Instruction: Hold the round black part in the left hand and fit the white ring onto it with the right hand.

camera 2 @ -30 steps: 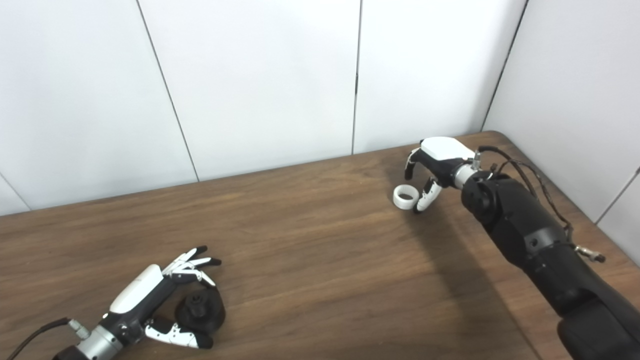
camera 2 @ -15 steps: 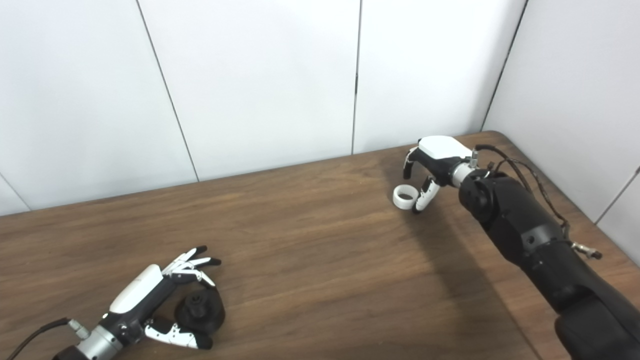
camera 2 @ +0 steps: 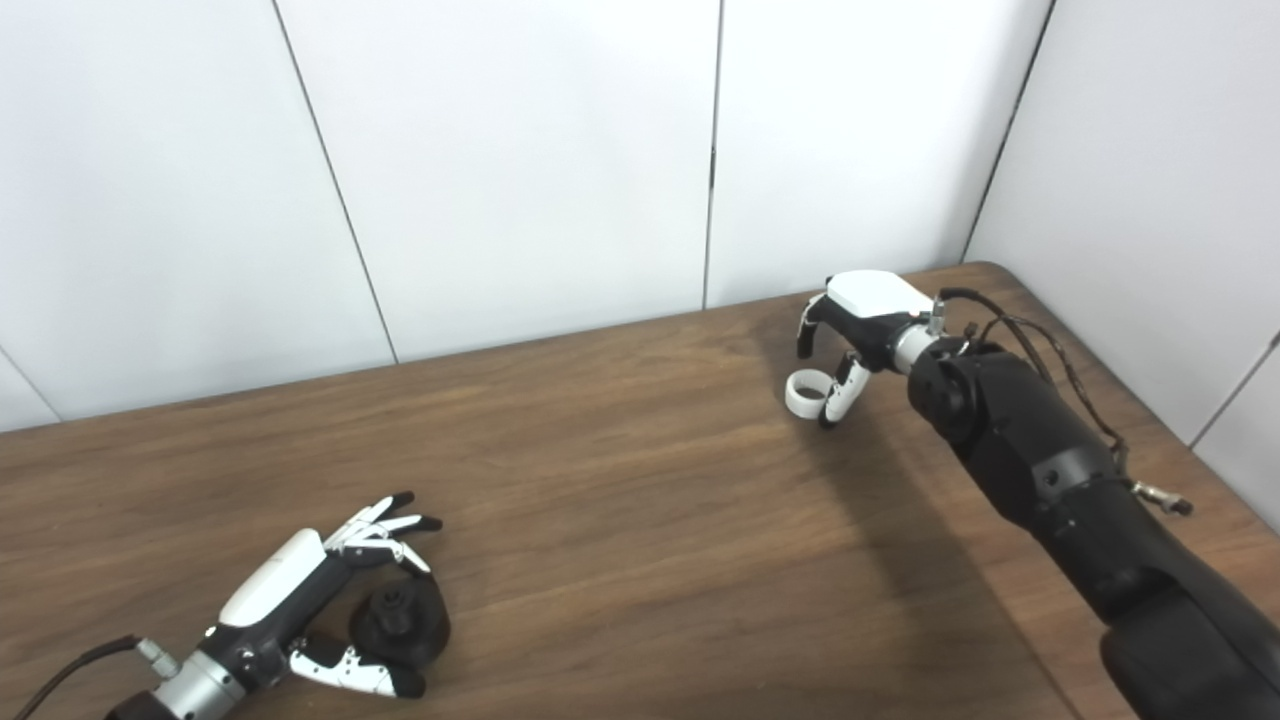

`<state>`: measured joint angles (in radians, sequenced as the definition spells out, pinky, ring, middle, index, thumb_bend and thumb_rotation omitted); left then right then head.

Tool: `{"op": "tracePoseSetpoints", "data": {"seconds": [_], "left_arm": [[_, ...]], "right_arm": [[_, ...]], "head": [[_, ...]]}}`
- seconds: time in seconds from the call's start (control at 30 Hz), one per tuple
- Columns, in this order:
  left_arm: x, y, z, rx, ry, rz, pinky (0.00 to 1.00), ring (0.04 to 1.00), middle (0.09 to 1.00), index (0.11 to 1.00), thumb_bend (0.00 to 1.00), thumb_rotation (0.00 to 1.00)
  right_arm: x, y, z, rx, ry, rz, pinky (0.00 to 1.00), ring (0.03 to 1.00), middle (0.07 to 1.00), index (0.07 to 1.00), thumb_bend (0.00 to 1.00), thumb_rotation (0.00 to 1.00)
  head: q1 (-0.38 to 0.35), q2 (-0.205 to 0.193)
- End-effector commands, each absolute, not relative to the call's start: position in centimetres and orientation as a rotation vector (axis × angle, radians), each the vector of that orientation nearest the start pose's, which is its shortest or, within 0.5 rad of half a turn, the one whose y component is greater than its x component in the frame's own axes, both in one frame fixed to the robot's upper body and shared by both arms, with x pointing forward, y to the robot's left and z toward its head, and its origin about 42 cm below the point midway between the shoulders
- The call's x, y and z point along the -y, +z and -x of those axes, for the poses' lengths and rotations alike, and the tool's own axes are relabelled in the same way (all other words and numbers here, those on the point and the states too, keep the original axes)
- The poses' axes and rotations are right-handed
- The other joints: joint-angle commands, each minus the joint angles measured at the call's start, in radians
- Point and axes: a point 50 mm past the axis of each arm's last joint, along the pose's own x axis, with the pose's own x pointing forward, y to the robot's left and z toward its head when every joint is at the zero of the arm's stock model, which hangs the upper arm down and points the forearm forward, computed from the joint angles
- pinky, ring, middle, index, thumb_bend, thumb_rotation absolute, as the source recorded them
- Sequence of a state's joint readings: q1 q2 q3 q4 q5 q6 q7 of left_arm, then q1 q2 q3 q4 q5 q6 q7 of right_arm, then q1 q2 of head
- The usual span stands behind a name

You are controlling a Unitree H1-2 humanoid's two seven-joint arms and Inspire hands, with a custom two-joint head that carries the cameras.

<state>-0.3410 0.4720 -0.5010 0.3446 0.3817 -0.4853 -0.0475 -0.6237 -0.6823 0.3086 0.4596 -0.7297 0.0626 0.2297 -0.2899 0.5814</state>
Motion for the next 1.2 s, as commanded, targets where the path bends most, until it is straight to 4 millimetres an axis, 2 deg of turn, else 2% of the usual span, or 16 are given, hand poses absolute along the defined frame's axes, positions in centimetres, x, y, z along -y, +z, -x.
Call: {"op": "tracePoseSetpoints", "data": {"seconds": [0.0, 0.4, 0.53, 0.57, 0.6, 0.67, 0.87, 1.17], "left_arm": [[-25.76, 8.23, -34.25, 0.262, -0.748, -0.948, 1.00, 1.000, 0.875, 0.479, 0.53, 0.06], [-25.78, 8.43, -34.33, 0.270, -0.745, -0.950, 1.00, 1.000, 0.875, 0.479, 0.53, 0.06], [-25.85, 8.42, -34.25, 0.266, -0.747, -0.947, 1.00, 1.000, 0.874, 0.480, 0.53, 0.06], [-25.89, 8.42, -34.24, 0.265, -0.748, -0.947, 1.00, 1.000, 0.875, 0.480, 0.53, 0.06], [-25.92, 8.42, -34.24, 0.265, -0.749, -0.948, 1.00, 1.000, 0.876, 0.480, 0.53, 0.06], [-25.95, 8.46, -34.21, 0.265, -0.751, -0.951, 1.00, 1.000, 0.876, 0.480, 0.53, 0.06], [-26.09, 8.68, -34.20, 0.273, -0.750, -0.957, 1.00, 1.000, 0.875, 0.480, 0.53, 0.06], [-26.42, 8.87, -34.17, 0.273, -0.744, -0.953, 1.00, 1.000, 0.877, 0.480, 0.53, 0.06]], "right_arm": [[37.56, 24.77, -46.75, -0.032, 0.165, 1.488, 1.00, 1.000, 0.877, 0.600, 1.00, 0.16], [37.43, 24.91, -46.76, -0.019, 0.159, 1.487, 1.00, 1.000, 0.869, 0.592, 1.00, 0.16], [37.55, 24.88, -46.71, -0.043, 0.156, 1.563, 1.00, 0.996, 0.857, 0.566, 0.99, 0.17], [37.57, 24.84, -46.71, -0.044, 0.154, 1.587, 1.00, 0.990, 0.844, 0.526, 0.76, 0.16], [37.58, 24.82, -46.71, -0.045, 0.152, 1.601, 1.00, 0.980, 0.828, 0.500, 0.62, 0.15], [37.64, 24.78, -46.63, -0.046, 0.150, 1.617, 1.00, 0.968, 0.811, 0.485, 0.55, 0.15], [37.88, 24.77, -46.74, -0.045, 0.139, 1.615, 1.00, 0.955, 0.784, 0.479, 0.53, 0.14], [37.52, 25.13, -46.87, -0.045, 0.140, 1.610, 1.00, 0.964, 0.790, 0.480, 0.53, 0.14]], "head": [[-0.001, -0.001], [0.000, 0.004], [0.000, 0.005], [0.000, 0.007], [0.001, 0.007], [0.002, 0.010], [0.000, 0.012], [-0.002, 0.015]]}}
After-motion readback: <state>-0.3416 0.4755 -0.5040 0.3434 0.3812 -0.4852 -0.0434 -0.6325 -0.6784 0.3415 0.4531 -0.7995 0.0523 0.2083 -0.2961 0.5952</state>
